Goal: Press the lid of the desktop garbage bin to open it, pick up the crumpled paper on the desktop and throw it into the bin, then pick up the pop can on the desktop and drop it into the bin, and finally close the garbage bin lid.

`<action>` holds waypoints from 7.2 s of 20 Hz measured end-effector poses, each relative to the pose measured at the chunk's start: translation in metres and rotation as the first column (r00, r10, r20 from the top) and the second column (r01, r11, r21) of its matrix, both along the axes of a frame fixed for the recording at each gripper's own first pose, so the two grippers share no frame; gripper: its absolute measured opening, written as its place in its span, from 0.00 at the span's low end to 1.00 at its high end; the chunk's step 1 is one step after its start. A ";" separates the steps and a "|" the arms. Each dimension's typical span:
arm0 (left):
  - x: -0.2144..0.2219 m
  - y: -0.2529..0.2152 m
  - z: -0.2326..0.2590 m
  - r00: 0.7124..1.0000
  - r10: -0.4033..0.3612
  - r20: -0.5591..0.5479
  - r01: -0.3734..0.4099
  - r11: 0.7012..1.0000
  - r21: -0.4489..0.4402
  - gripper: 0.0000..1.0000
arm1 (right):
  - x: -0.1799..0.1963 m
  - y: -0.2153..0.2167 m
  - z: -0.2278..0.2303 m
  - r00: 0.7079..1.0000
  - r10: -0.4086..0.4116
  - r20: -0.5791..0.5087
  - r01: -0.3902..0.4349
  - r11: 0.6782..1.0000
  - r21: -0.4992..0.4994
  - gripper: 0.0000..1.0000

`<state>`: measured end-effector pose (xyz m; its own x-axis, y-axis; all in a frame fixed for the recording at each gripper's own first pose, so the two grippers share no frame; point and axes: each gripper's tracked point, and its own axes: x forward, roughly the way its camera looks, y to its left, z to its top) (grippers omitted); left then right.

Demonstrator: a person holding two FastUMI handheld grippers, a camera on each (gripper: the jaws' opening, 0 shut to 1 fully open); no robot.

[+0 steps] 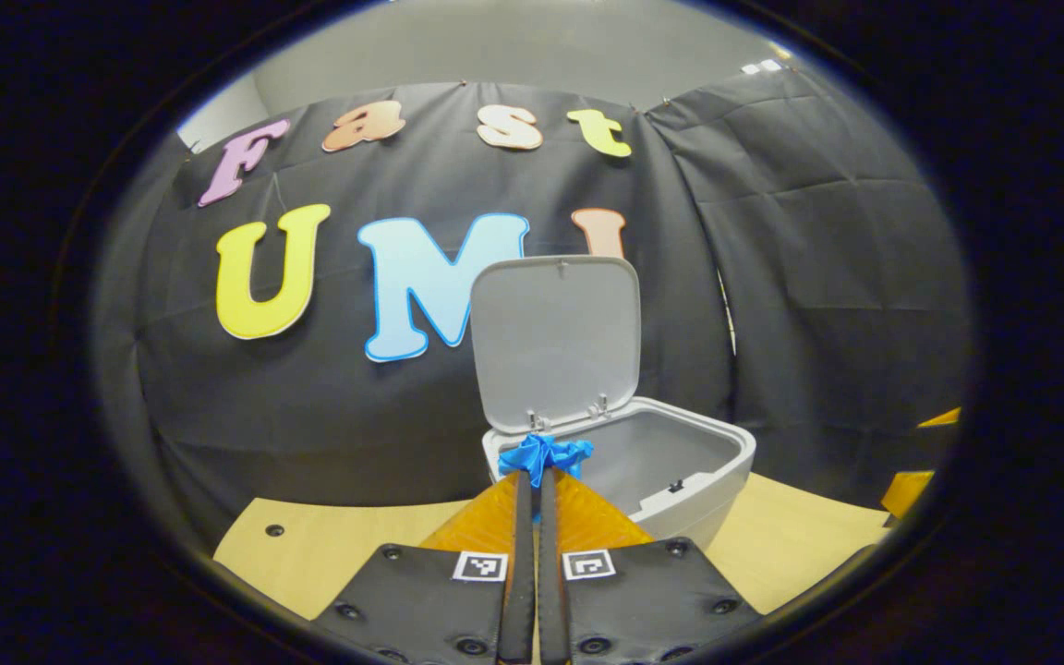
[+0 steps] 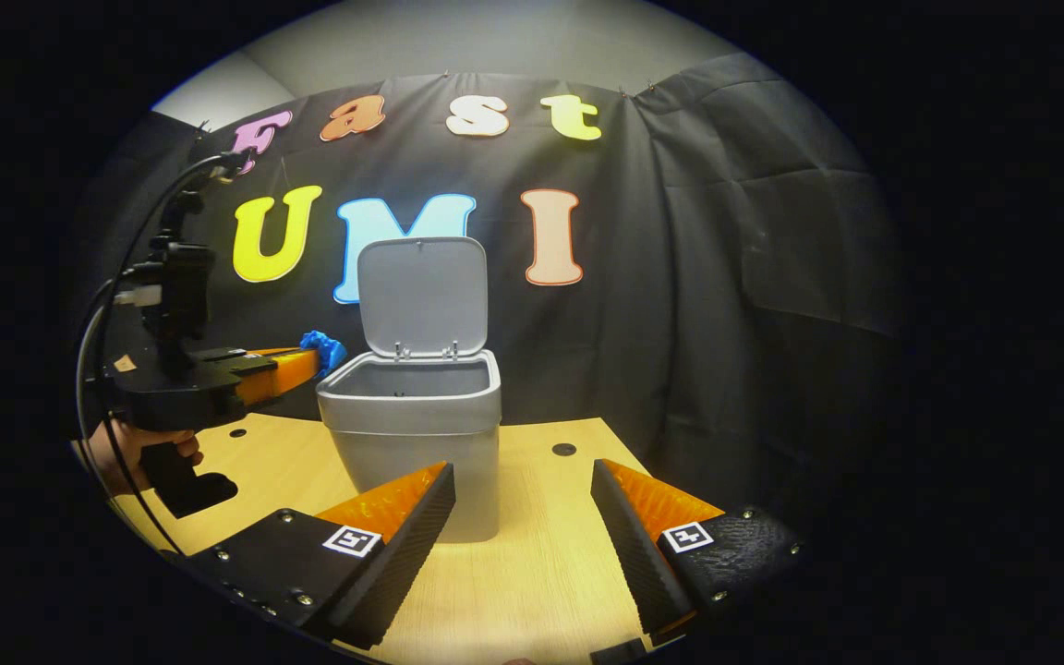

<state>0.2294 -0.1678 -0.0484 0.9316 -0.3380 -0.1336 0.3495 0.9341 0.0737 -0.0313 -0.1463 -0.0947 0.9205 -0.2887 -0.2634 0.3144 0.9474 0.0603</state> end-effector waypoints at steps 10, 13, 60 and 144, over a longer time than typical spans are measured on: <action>0.022 -0.015 -0.023 0.998 -0.032 -0.055 0.032 0.999 0.005 0.34 | -0.014 -0.001 -0.001 0.998 -0.053 -0.015 0.053 0.999 -0.003 0.95; 0.017 -0.019 -0.021 0.997 -0.060 -0.059 0.059 0.998 -0.019 0.55 | -0.014 0.004 0.000 0.999 -0.046 -0.014 0.046 0.999 -0.010 0.95; -0.142 0.181 -0.009 0.949 0.314 -0.038 -0.316 0.946 -0.072 0.94 | -0.010 0.210 -0.170 0.702 0.581 -0.411 -0.523 0.813 0.255 0.95; -0.123 0.186 -0.013 0.993 0.119 -0.013 -0.120 0.987 -0.110 0.94 | 0.229 0.075 0.171 0.964 0.207 0.165 -0.166 0.958 -0.235 0.95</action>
